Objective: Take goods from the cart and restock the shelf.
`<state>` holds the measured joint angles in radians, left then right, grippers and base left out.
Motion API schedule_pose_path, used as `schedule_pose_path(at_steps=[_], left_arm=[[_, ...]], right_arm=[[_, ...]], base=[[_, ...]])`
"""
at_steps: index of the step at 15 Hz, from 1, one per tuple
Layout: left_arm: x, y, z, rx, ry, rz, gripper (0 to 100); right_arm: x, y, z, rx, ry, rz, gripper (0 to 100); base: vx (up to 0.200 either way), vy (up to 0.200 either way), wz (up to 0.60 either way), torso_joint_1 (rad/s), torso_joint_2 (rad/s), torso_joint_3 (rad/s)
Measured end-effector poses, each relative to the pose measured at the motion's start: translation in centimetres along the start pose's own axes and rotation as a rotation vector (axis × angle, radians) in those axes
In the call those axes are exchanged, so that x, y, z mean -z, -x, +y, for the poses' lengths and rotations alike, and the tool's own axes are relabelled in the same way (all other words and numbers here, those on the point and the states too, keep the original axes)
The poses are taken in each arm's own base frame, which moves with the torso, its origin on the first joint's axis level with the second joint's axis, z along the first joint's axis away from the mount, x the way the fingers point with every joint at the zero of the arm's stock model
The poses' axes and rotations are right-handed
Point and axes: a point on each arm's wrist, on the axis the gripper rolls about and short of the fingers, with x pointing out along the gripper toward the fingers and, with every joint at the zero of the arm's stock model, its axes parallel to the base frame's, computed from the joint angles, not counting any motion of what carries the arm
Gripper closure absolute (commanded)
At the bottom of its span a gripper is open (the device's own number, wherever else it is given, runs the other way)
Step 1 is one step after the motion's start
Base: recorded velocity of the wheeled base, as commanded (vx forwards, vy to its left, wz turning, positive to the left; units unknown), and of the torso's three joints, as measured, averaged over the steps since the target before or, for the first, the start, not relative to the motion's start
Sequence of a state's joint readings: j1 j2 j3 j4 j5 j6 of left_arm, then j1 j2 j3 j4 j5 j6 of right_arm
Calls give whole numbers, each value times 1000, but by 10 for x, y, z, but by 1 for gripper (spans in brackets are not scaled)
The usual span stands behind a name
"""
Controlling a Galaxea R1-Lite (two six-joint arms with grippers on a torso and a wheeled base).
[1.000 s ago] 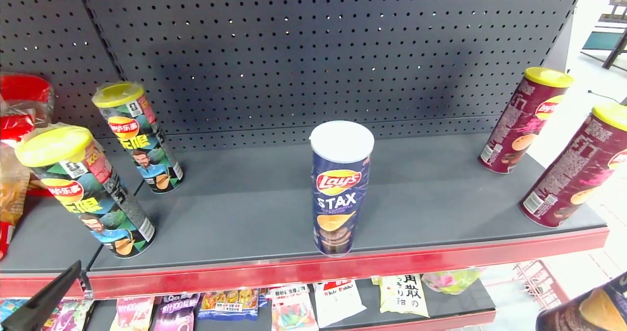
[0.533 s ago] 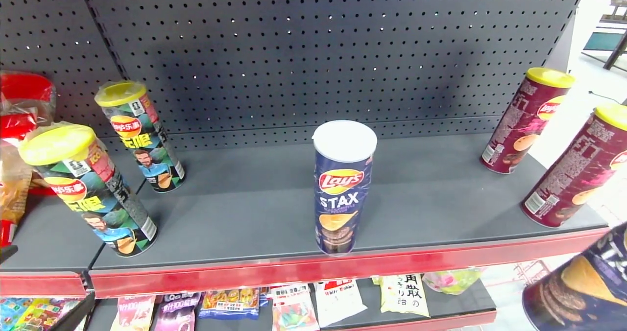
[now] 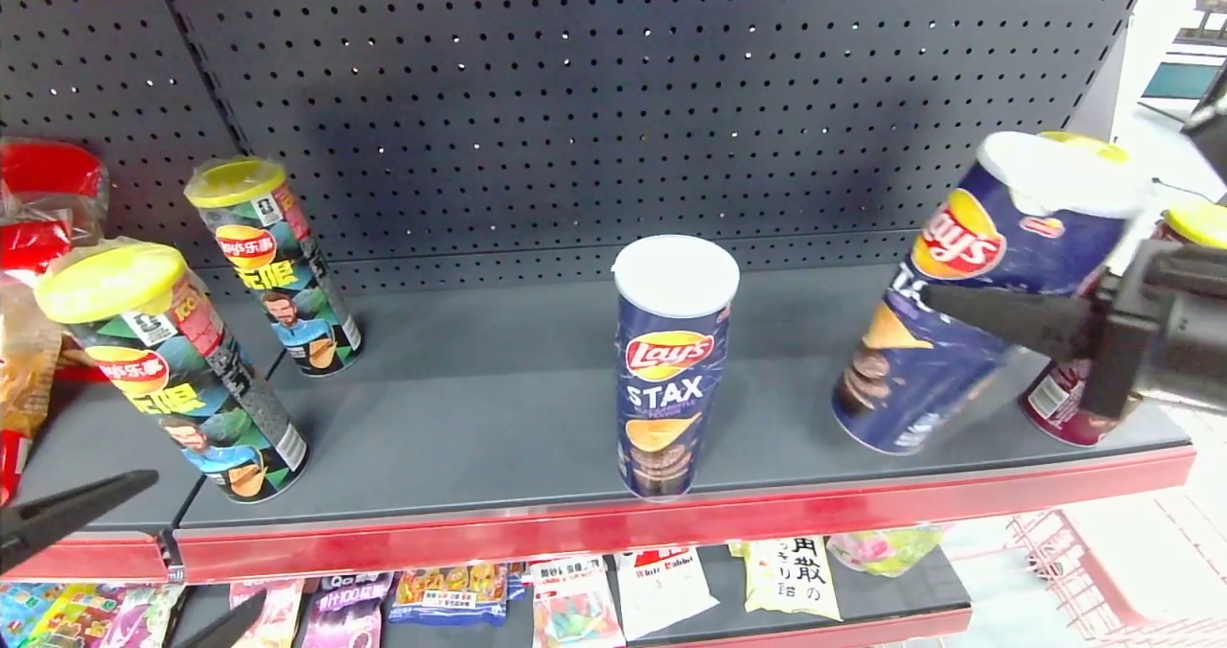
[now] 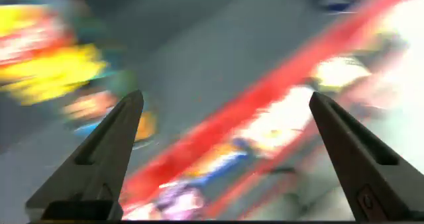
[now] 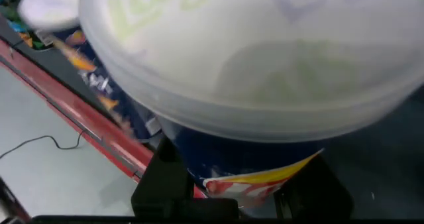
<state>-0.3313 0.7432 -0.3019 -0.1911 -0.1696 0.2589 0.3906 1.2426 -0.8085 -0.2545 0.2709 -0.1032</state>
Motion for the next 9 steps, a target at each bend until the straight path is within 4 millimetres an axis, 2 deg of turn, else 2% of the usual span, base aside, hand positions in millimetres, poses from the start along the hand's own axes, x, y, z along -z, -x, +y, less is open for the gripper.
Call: schedule_pose_path(at_steps=[2, 5, 9], left_arm=[[-4, -9, -6, 145, 60, 9, 0], [-13, -21, -8, 211, 69, 27, 0], [-20, -30, -7, 218, 69, 41, 0]], right_arm=[[-12, -39, -10, -29, 0, 5, 100], [-16, -89, -21, -80, 2, 25, 100], [-15, -135, -26, -116, 17, 40, 100]], base=[[0, 0, 0, 0, 0, 0], [0, 0, 0, 0, 0, 0], [0, 0, 0, 0, 0, 0]])
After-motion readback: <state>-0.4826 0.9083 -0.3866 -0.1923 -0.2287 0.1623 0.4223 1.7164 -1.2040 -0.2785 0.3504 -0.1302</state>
